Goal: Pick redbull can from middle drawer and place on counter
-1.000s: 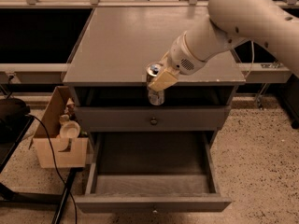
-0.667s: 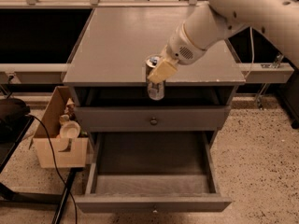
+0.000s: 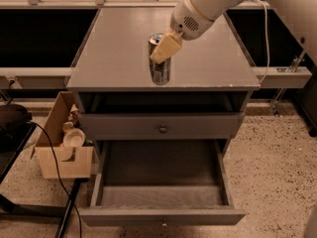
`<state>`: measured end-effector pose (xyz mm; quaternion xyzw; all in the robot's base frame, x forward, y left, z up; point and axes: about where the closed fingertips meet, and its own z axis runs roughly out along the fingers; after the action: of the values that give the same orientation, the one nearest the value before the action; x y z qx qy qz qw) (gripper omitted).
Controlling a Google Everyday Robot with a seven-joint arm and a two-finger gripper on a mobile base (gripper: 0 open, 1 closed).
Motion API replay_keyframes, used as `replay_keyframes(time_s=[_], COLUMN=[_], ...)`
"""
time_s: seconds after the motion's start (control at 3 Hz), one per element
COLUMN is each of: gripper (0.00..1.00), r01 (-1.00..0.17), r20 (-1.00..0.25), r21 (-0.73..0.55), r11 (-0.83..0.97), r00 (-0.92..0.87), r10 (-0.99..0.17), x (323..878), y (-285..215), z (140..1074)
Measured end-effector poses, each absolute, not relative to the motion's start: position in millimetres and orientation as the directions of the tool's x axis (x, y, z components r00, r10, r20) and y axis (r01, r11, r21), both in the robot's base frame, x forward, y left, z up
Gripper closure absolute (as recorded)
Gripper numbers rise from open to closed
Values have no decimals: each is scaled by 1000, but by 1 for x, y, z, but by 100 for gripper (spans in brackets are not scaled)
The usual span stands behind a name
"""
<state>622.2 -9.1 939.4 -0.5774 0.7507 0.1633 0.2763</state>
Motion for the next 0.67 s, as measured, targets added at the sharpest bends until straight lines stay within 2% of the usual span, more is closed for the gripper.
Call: replay_keyframes(time_s=[0.67], gripper=[100], r01=[-946], r20=[-639], r21=[-121], r11=[302], r00=[-158], r10=[-752], x=[652], y=[7], z=[941])
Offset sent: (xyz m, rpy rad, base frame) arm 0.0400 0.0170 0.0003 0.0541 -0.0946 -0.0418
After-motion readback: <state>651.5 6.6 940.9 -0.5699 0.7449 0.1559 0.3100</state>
